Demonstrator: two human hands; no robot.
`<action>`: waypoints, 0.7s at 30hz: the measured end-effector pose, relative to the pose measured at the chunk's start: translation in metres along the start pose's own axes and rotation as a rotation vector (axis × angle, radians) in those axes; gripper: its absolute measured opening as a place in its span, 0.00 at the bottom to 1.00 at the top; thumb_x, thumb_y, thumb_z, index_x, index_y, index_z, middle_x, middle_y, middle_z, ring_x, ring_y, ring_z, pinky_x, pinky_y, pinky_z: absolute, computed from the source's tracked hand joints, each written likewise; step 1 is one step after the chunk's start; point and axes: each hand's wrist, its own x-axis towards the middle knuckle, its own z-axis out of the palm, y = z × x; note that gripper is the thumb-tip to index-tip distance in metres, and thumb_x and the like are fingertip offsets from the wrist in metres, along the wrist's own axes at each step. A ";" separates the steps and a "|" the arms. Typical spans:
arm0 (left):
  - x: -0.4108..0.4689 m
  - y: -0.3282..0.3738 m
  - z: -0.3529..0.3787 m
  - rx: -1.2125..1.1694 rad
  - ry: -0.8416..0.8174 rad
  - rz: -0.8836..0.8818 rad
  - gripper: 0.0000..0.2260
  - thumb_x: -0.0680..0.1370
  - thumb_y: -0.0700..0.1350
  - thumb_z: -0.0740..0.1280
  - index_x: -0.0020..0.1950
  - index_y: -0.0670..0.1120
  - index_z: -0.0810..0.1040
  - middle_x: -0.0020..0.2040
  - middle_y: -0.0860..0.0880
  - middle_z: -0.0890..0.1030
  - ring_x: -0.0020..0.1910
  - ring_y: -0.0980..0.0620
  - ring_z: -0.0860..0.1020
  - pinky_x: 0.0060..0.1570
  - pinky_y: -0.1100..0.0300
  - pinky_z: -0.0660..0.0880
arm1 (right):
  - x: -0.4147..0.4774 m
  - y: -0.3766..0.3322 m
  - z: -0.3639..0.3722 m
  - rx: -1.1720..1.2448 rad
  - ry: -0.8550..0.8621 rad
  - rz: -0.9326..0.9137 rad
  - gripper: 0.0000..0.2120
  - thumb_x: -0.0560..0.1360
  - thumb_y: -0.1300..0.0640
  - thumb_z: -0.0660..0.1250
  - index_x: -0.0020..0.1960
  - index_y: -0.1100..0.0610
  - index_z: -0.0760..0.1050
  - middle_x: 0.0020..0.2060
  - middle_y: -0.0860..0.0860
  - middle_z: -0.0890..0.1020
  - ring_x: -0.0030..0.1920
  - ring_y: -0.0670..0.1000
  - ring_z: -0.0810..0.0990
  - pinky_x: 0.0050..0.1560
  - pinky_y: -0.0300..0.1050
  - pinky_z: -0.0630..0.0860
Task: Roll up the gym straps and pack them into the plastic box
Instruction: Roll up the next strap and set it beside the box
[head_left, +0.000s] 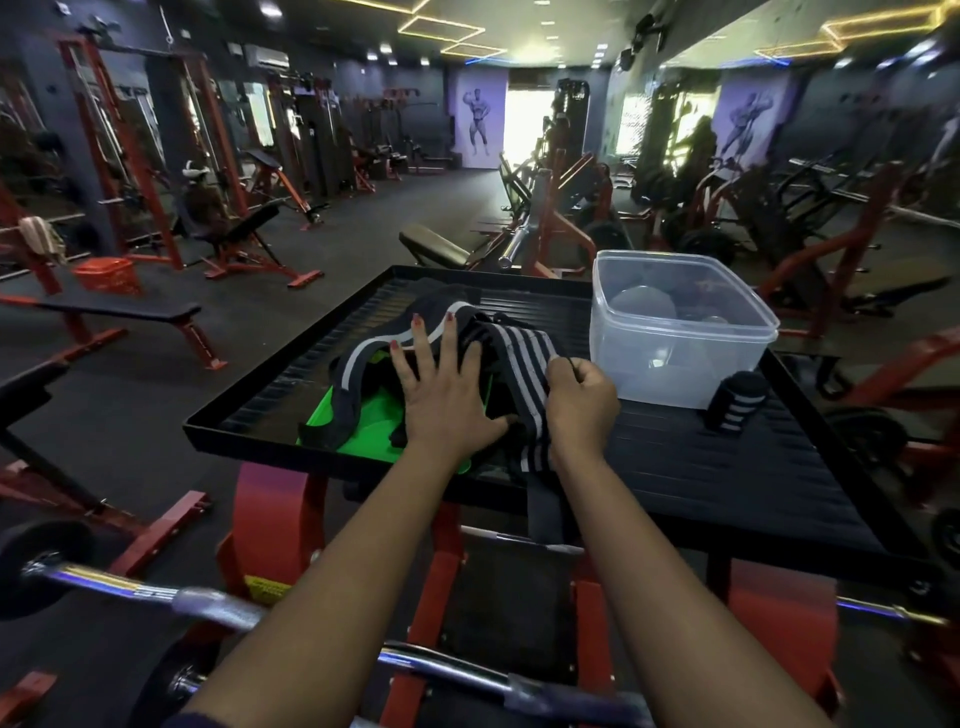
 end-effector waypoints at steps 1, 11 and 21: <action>0.003 -0.001 0.003 -0.010 -0.089 -0.015 0.45 0.68 0.69 0.64 0.77 0.53 0.49 0.78 0.44 0.40 0.74 0.34 0.35 0.67 0.32 0.33 | -0.001 -0.002 -0.002 0.002 0.020 -0.022 0.16 0.74 0.56 0.64 0.30 0.55 0.67 0.24 0.48 0.68 0.25 0.45 0.63 0.26 0.41 0.62; 0.015 0.001 0.011 -0.219 -0.286 -0.148 0.40 0.75 0.62 0.64 0.77 0.47 0.46 0.79 0.46 0.41 0.74 0.33 0.34 0.65 0.24 0.49 | -0.001 -0.009 -0.010 0.171 0.312 -0.102 0.08 0.80 0.60 0.56 0.43 0.60 0.67 0.51 0.51 0.68 0.36 0.37 0.70 0.39 0.39 0.64; 0.025 -0.018 0.017 0.006 -0.346 -0.119 0.21 0.79 0.49 0.56 0.73 0.53 0.62 0.79 0.43 0.41 0.75 0.35 0.36 0.63 0.27 0.34 | -0.001 -0.006 -0.018 0.141 0.162 -0.018 0.14 0.77 0.62 0.57 0.33 0.59 0.66 0.54 0.52 0.74 0.32 0.37 0.71 0.32 0.27 0.65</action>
